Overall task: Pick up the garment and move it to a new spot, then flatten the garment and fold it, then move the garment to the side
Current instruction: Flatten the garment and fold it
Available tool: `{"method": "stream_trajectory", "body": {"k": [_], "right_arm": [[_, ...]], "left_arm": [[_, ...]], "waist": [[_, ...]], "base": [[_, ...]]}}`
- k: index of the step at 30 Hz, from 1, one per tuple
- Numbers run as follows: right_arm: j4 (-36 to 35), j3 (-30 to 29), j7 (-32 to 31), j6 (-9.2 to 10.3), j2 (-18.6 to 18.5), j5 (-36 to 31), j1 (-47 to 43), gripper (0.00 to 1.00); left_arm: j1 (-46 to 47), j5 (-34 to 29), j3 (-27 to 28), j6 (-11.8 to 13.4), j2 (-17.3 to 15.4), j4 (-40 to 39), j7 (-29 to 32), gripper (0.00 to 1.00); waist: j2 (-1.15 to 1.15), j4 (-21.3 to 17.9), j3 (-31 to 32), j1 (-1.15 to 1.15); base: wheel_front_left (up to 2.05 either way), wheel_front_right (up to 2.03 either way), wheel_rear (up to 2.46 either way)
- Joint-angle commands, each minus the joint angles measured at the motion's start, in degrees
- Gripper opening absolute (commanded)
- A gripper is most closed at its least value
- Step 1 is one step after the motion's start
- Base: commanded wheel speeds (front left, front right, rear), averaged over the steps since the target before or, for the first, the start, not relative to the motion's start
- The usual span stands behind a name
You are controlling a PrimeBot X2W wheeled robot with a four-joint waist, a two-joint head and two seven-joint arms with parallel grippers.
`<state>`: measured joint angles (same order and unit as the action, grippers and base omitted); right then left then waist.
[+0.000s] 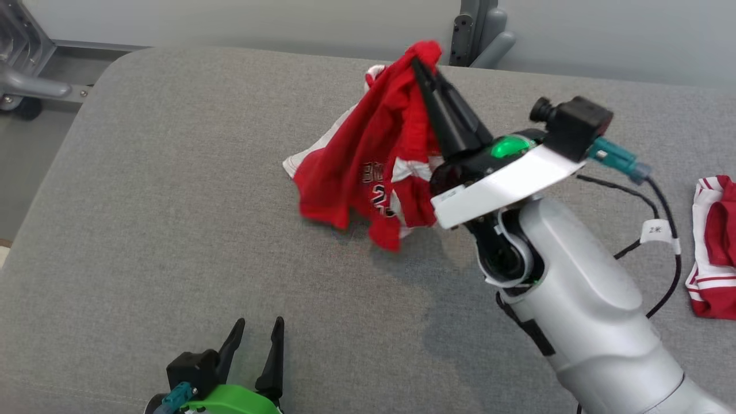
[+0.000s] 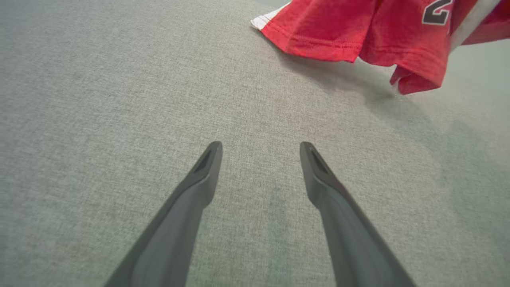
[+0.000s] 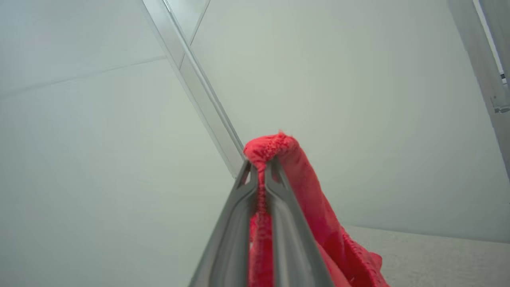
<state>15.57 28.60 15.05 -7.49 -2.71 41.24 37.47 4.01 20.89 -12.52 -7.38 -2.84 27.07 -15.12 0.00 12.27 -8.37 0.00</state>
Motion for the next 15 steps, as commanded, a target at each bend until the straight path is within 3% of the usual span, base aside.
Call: {"method": "stream_trajectory", "body": {"k": [1,5,11,12,13,14,15], "right_arm": [[-1.41,-2.23,0.15,0.01,-0.41,3.05,0.58,0.0],[3.62,-10.98,0.14,0.02,-0.45,4.4,0.38,0.0],[26.58,-23.26,0.15,0.02,-2.65,-12.34,0.2,0.0],[30.24,-23.64,0.14,-0.02,-3.77,-16.06,0.45,0.27],[33.95,-24.62,0.14,0.0,-4.41,-18.21,0.48,0.82],[36.48,-26.02,0.15,0.0,-4.58,-19.55,0.71,1.0],[37.7,-26.82,0.15,0.0,-5.24,-21.98,1.14,1.0]], "left_arm": [[-1.22,-0.52,0.29,-0.2,-0.13,0.24,-0.01,1.0],[-1.91,-0.21,0.43,-0.2,-0.11,0.49,-0.01,1.0],[-0.34,1.26,-1.28,-0.2,-0.13,1.07,-0.01,1.0],[-0.12,1.42,-1.52,-0.2,-0.13,1.23,-0.01,1.0],[0.08,1.62,-1.77,-0.2,-0.12,1.32,-0.01,1.0],[0.25,1.76,-1.92,-0.2,-0.13,1.4,-0.01,1.0],[0.55,1.74,-2.03,-0.2,-0.13,1.4,-0.01,1.0]], "waist": [[0.0,0.36,1.32,0.0],[0.0,0.59,1.11,0.0],[0.0,1.77,-1.09,0.0],[0.0,1.97,-1.29,0.0],[0.0,2.13,-1.46,0.0],[0.0,2.19,-1.55,0.0],[0.0,2.2,-1.58,0.0]], "base": [[0.0,0.0,0.0],[0.0,0.0,0.0],[0.0,0.0,0.0],[0.0,0.0,0.0],[0.0,0.0,0.0],[0.0,0.0,0.0],[0.0,0.0,0.0]]}}
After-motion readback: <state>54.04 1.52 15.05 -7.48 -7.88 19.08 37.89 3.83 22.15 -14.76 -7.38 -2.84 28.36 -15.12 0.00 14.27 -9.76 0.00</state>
